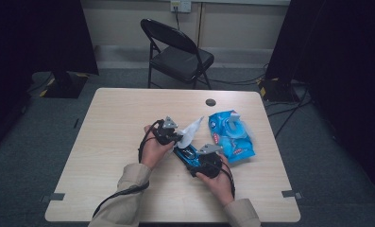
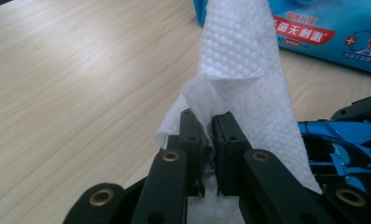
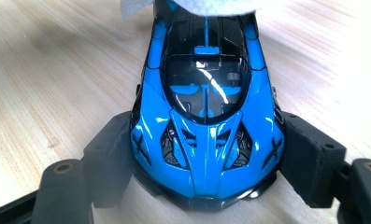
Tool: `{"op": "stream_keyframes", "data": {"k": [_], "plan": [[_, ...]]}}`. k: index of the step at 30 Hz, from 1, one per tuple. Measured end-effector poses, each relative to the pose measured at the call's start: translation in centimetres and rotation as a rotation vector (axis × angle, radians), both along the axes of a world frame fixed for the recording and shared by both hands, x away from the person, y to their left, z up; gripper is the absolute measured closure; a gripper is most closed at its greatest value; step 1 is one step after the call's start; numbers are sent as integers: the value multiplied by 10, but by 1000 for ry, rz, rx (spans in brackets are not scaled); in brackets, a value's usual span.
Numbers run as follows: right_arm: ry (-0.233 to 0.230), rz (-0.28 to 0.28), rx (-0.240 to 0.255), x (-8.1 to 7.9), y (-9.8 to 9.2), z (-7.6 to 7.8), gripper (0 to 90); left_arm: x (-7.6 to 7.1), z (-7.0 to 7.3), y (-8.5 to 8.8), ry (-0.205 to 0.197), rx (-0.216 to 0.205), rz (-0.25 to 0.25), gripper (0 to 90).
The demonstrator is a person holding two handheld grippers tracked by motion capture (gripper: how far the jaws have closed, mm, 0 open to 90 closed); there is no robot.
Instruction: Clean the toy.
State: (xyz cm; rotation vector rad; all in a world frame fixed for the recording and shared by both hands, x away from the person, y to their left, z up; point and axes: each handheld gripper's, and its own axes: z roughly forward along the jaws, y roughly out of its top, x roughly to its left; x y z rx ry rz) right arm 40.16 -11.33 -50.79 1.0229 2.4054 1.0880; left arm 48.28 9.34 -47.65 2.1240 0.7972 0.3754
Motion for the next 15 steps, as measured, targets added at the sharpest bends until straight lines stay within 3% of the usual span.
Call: {"op": "stream_keyframes", "data": {"k": [7,9,11,15], "plan": [[0,0,0,0,0,0,260,-3,6,12,2,2,27,837],[0,1,-1,0,0,0,260,-4,7,15,2,48,44,842],[0,0,0,0,0,0,260,-4,5,22,23,10,50,848],[0,0,0,0,0,0,260,-6,8,32,23,24,46,853]]}}
